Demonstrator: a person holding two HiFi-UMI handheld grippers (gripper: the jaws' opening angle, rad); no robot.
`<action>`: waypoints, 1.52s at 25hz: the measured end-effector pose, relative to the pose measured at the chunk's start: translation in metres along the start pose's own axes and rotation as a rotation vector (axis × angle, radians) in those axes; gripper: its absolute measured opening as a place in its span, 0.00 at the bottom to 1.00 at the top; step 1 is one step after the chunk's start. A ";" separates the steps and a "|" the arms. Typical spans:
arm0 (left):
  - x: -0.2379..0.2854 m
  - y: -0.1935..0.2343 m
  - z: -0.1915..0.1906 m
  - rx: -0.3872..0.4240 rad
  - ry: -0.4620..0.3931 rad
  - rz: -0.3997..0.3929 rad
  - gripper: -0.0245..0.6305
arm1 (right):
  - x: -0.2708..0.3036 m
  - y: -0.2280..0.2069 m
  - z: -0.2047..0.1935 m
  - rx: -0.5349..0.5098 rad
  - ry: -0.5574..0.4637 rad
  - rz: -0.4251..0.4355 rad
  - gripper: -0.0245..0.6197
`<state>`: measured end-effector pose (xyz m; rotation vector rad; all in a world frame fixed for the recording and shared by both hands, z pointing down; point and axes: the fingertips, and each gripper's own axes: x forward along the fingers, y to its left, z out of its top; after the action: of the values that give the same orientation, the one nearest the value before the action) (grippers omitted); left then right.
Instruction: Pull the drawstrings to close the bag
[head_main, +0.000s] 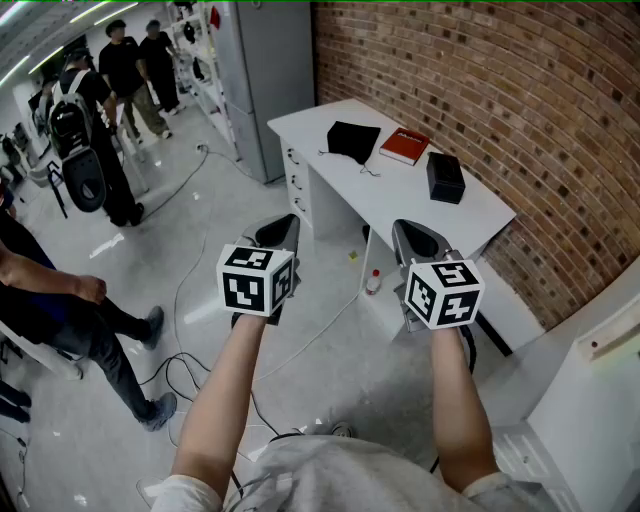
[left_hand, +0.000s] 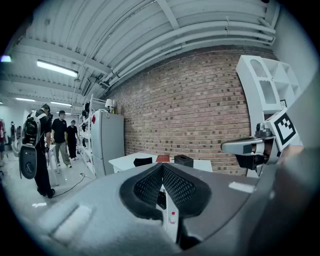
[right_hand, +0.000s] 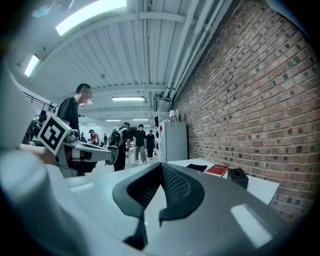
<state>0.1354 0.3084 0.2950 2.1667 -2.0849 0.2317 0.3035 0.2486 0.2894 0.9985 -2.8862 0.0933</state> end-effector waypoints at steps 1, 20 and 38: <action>0.003 -0.003 0.001 0.000 -0.003 0.001 0.04 | -0.001 -0.004 0.000 0.000 -0.002 -0.004 0.04; 0.058 0.004 -0.002 -0.029 -0.001 0.025 0.15 | 0.033 -0.052 -0.017 0.015 0.020 -0.020 0.11; 0.169 0.126 0.000 -0.039 0.004 -0.093 0.26 | 0.175 -0.064 -0.019 0.019 0.050 -0.138 0.21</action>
<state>0.0161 0.1377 0.3264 2.2318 -1.9632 0.1843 0.2071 0.0930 0.3282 1.1778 -2.7669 0.1340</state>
